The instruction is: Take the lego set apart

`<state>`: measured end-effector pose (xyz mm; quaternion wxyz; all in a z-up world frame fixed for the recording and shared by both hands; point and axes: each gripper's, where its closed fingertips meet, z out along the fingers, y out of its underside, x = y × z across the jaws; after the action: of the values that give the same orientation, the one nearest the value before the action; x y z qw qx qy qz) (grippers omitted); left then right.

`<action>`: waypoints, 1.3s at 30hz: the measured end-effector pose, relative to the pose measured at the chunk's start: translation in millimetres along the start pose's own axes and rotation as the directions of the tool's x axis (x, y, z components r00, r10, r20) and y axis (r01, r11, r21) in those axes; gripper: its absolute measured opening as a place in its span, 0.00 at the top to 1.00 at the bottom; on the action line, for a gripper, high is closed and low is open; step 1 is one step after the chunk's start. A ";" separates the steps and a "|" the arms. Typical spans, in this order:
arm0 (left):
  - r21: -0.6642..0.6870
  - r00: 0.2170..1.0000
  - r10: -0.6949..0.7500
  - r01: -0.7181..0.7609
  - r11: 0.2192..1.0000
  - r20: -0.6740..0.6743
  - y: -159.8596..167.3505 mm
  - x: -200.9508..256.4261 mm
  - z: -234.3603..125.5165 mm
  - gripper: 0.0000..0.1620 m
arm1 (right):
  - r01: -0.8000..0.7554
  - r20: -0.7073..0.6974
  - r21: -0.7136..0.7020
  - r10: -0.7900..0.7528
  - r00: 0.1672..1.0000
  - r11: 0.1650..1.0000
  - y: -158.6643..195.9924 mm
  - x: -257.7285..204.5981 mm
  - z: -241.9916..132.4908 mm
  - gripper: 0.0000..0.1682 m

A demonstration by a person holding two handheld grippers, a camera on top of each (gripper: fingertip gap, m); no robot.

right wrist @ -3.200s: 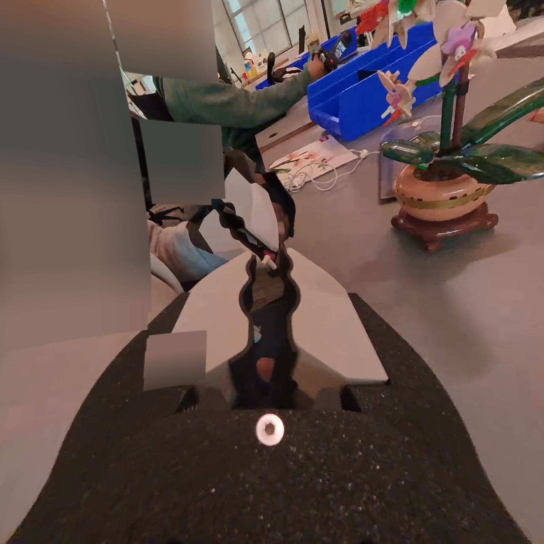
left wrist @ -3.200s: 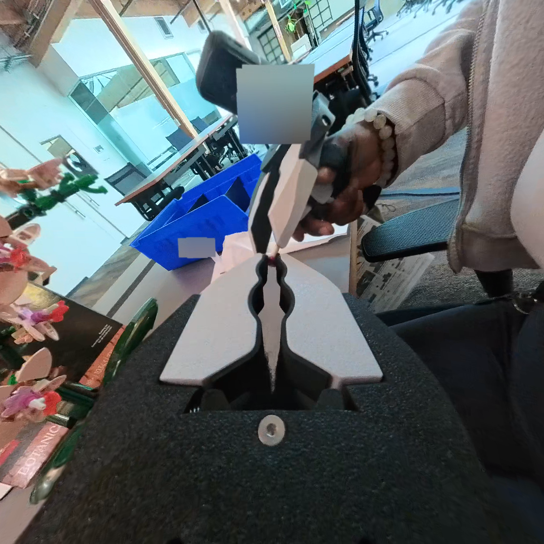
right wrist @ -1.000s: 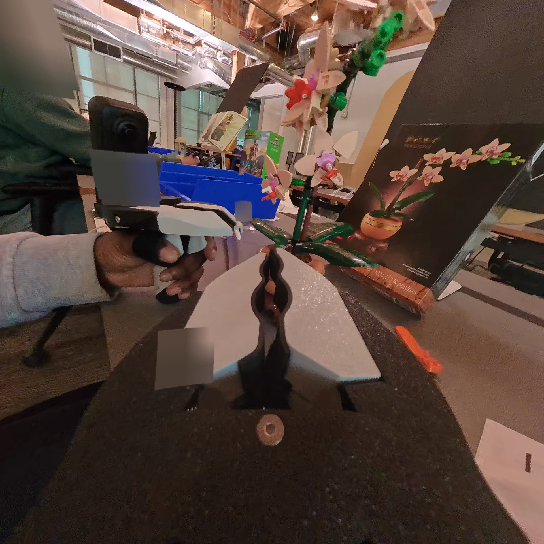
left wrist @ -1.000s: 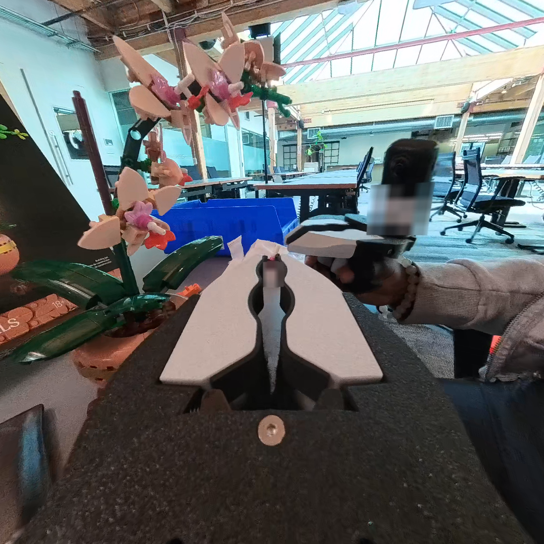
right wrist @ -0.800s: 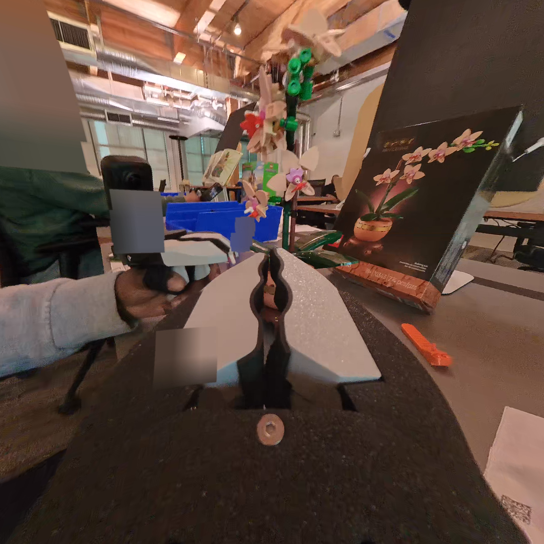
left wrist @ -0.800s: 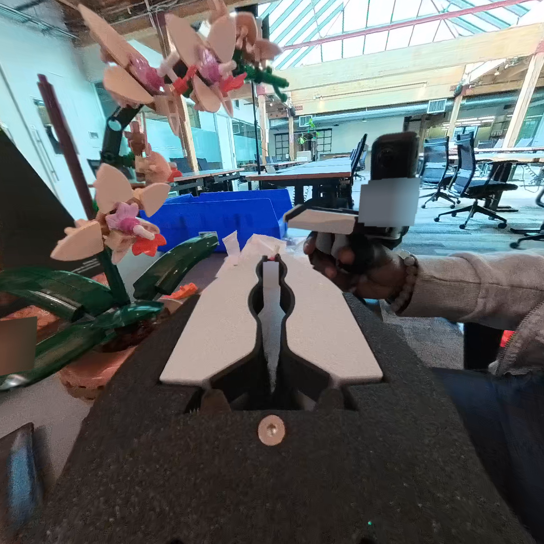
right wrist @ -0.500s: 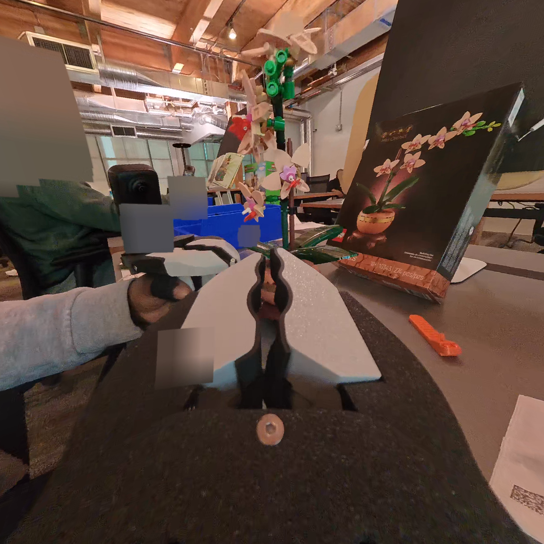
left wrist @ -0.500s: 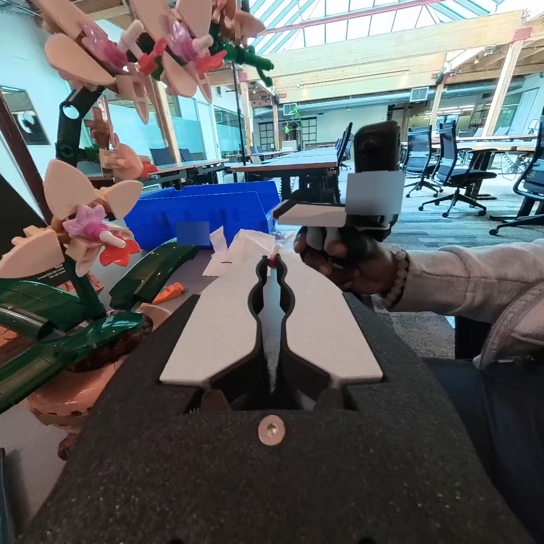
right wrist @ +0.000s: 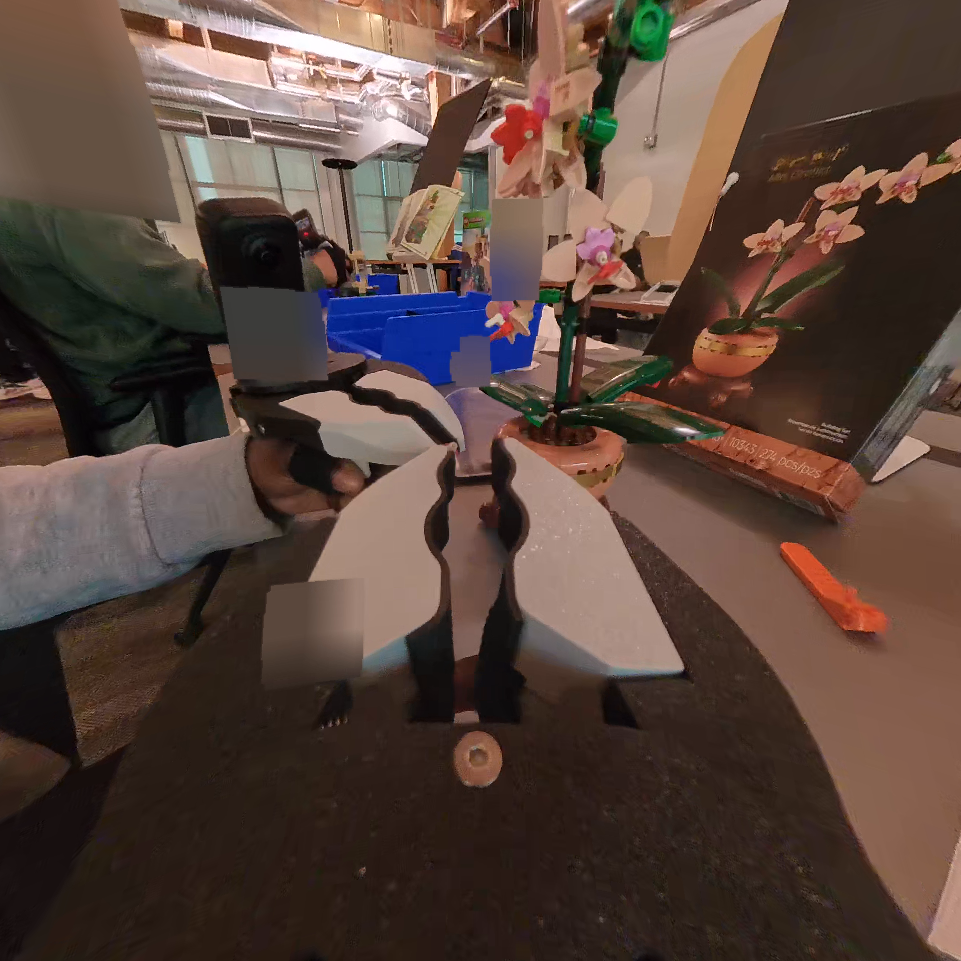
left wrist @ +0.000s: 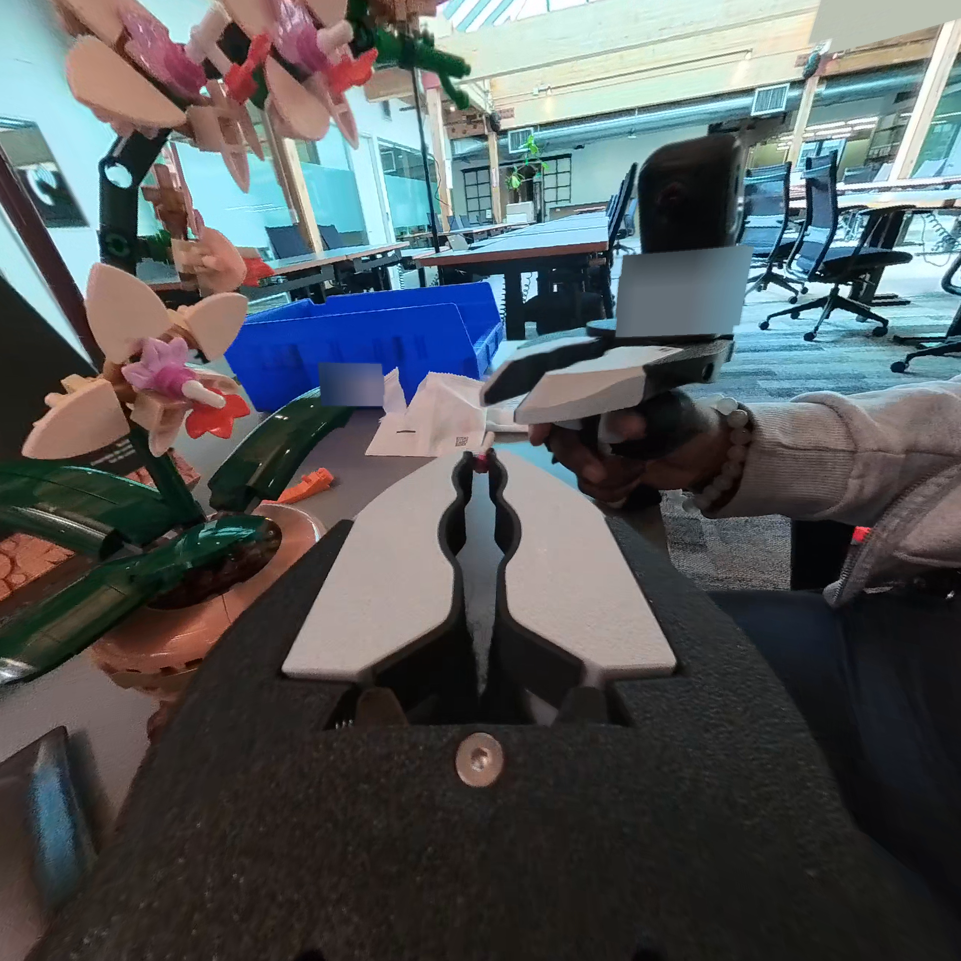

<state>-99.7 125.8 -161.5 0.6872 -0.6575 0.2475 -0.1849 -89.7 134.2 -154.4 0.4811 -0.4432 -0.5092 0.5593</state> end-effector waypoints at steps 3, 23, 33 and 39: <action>-0.022 1.000 0.015 -0.015 1.000 0.009 2.6 0.3 2.0 0.97 | -0.022 0.023 -0.026 0.023 0.999 0.999 3.1 -0.8 2.4 0.92; -0.005 0.989 0.135 -0.135 0.991 -0.057 2.7 12.9 -1.9 0.97 | 0.033 0.145 -0.086 -0.020 0.989 0.996 10.8 -20.2 6.4 0.97; 0.082 0.992 0.038 -0.028 0.996 -0.119 -8.3 11.0 -11.8 0.97 | 0.096 0.149 -0.142 -0.075 0.986 0.985 19.4 -25.5 11.0 0.95; 0.048 0.986 0.058 -0.051 0.998 -0.159 -3.8 18.1 -9.0 0.97 | 0.145 0.109 -0.065 -0.138 0.985 0.987 10.1 -25.4 6.0 0.96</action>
<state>-90.0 107.7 -159.6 0.6842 -0.6181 0.3158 -0.2237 -92.8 108.0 -163.8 0.4761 -0.3935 -0.5835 0.5272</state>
